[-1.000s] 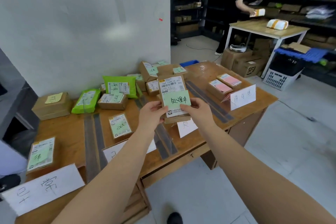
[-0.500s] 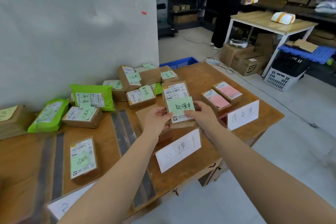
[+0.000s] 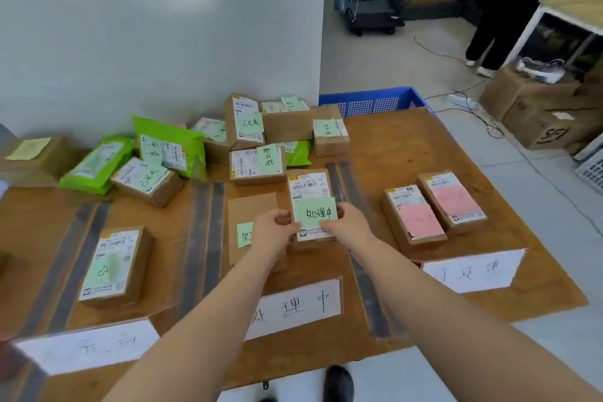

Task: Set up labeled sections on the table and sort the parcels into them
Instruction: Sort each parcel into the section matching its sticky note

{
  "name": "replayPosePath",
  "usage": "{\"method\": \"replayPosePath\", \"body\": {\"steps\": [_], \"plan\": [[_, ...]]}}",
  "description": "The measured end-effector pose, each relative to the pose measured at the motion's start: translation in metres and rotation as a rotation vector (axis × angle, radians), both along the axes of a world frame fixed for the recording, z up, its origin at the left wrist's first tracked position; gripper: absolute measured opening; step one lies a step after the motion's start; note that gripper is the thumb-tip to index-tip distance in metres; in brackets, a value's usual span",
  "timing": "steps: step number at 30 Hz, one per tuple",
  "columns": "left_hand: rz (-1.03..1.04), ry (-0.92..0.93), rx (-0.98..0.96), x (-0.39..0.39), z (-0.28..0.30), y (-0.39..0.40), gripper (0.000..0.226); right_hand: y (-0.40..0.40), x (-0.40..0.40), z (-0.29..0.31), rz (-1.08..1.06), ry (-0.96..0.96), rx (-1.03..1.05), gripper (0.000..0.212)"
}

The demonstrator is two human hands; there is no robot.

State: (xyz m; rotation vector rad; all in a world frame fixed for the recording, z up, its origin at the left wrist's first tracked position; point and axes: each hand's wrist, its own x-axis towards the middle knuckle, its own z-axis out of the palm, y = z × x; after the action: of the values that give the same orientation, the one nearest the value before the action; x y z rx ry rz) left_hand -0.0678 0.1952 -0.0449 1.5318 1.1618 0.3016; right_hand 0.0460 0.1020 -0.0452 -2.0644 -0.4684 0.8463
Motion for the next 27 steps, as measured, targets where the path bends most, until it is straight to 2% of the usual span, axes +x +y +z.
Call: {"method": "replayPosePath", "body": {"steps": [6, 11, 15, 19, 22, 24, 27], "plan": [[-0.09, 0.278, 0.217, 0.026, -0.019, -0.016, 0.02, 0.01, 0.014, -0.028, 0.06, -0.033, -0.111, 0.037], [-0.126, 0.428, 0.189, 0.041, -0.026, -0.02, 0.008, 0.014, 0.017, -0.048, 0.115, -0.054, -0.197, 0.035], [-0.232, 0.527, 0.164, 0.044, -0.035, -0.023, 0.023, 0.014, 0.019, -0.06, 0.148, -0.001, -0.261, 0.034], [-0.269, 0.511, 0.194, 0.043, -0.037, -0.024, 0.03, 0.016, 0.023, -0.066, 0.184, 0.018, -0.251, 0.031], [-0.252, 0.441, 0.222, 0.04, -0.03, -0.022, 0.031, 0.02, 0.024, -0.06, 0.178, 0.001, -0.225, 0.039], [-0.179, 0.354, 0.245, 0.037, -0.019, -0.013, 0.032, 0.026, 0.025, -0.048, 0.163, -0.097, -0.161, 0.047], [-0.036, 0.278, 0.309, 0.031, 0.004, 0.011, 0.04, 0.041, 0.029, -0.024, 0.275, -0.295, -0.069, 0.057]]}}
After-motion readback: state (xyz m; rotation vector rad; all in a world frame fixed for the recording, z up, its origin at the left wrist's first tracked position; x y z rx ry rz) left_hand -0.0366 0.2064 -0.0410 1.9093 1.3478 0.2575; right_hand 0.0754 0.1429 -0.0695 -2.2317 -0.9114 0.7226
